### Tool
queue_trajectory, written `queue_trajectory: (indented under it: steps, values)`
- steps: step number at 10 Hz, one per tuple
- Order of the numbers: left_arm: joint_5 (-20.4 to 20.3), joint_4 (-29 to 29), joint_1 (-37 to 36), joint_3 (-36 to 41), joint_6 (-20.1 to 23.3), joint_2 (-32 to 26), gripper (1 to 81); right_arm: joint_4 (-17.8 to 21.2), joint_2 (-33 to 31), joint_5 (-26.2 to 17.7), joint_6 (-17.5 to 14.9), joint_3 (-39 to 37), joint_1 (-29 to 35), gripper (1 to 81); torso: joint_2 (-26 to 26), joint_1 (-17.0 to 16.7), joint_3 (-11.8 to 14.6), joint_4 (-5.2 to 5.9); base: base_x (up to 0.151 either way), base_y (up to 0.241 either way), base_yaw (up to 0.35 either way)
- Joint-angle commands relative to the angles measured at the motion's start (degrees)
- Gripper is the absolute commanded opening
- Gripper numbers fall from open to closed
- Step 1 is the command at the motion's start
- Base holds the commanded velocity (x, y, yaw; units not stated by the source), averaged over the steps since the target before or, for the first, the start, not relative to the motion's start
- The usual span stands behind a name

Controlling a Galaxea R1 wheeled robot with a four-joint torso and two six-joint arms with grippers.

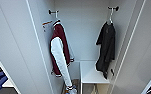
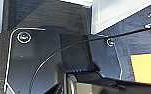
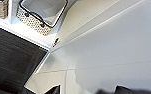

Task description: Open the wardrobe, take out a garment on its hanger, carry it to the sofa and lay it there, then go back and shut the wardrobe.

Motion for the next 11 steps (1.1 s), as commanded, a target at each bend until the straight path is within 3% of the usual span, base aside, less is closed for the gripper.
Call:
queue_trajectory:
  steps: [1, 2, 5, 7, 8, 11]
  values:
    - [2.9, 0.9, -2.5, 0.7, 0.1, -0.4, 81.1, 3.5, -3.2, -3.8, 1.4, 5.0, 5.9, 81.1, 0.0, 0.0, 0.0, 0.00, 0.000, 0.000, 0.000]
    - [2.8, 1.0, -2.5, 0.8, 0.1, -0.4, 81.1, 5.7, -5.0, -0.5, 1.2, 6.9, 5.9, 81.1, 0.0, 0.0, 0.0, 0.00, 0.000, 0.000, 0.000]
    - [2.7, 0.9, -2.5, 0.7, 0.1, -0.6, 81.1, 14.7, -10.3, 14.4, 0.4, 9.4, 5.3, 81.1, 0.0, 0.0, 0.0, 0.00, 0.000, 0.000, 0.000]
    - [2.7, 0.9, -2.9, 0.8, 0.1, -0.6, 81.1, 24.7, -14.3, 29.2, -3.8, 10.1, 3.3, 81.1, 0.0, 0.0, 0.0, 0.00, 0.000, 0.000, 0.000]
    - [2.8, 0.9, -3.1, 1.3, 0.1, -0.6, 81.1, 28.8, -14.8, 35.9, -6.4, 8.9, 1.3, 81.1, 0.0, 0.0, 0.0, 0.00, 0.000, 0.000, 0.000]
    - [3.0, 0.9, -3.1, 2.1, -0.2, -0.9, 81.1, 34.7, -11.7, 53.3, -7.0, -2.6, -7.4, 81.1, 0.0, 0.0, 0.0, 0.00, 0.000, 0.000, 0.000]
